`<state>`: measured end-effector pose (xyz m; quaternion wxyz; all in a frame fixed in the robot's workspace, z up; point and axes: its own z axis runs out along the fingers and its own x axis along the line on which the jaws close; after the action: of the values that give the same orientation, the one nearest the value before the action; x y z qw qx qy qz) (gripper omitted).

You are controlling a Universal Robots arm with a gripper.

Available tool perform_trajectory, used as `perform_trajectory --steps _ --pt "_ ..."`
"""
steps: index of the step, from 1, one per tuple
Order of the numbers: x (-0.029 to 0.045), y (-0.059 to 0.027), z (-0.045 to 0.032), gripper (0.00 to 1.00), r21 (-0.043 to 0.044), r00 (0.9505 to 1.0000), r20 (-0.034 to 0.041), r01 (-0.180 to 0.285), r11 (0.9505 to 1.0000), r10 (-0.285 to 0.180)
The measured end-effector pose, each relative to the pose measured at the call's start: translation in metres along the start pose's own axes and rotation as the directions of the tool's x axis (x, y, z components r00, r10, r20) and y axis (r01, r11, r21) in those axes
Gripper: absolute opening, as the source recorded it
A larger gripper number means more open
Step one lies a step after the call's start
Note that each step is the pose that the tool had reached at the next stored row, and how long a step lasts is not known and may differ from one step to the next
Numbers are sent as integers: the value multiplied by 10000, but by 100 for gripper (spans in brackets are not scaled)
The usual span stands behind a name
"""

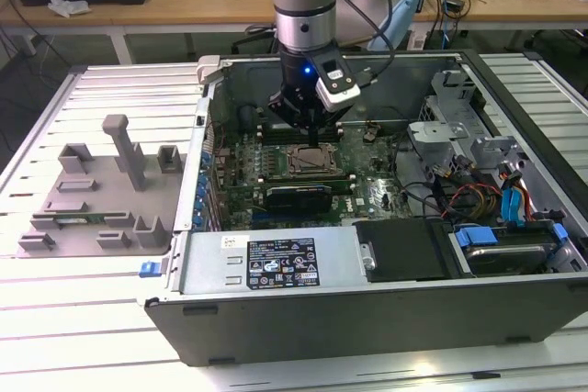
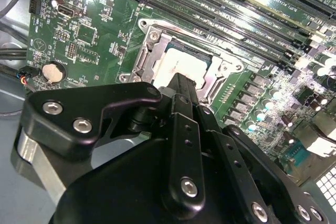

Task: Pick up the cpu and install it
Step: 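Install the second cpu locking lever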

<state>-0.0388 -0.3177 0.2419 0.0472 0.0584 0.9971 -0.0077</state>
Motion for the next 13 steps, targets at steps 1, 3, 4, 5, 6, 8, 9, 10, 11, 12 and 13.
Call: perform_trajectory --steps 1,3,4,5,6,8,9,10,11,12,13 --pt "-2 -18 0 11 1 10000 0 0 10000 0" --pt "-4 -39 1 11 1 10000 0 -1 10000 1" --pt "-6 -55 1 11 -1 10000 0 -1 10000 1" --pt "-8 -73 1 11 0 10000 0 -1 10000 1" --pt "-10 -84 2 11 -1 10000 1 -1 10000 1" --pt "-12 -103 2 11 0 10000 0 -1 10000 1" --pt "-13 -112 2 11 0 10000 1 -1 10000 1" --pt "-15 -132 3 11 0 10000 1 -1 10000 1" --pt "-18 -156 3 11 0 10000 1 0 10000 0" --pt "-20 -178 4 11 1 10000 0 0 10000 0" --pt "-23 -203 4 11 0 10000 0 0 10000 0"
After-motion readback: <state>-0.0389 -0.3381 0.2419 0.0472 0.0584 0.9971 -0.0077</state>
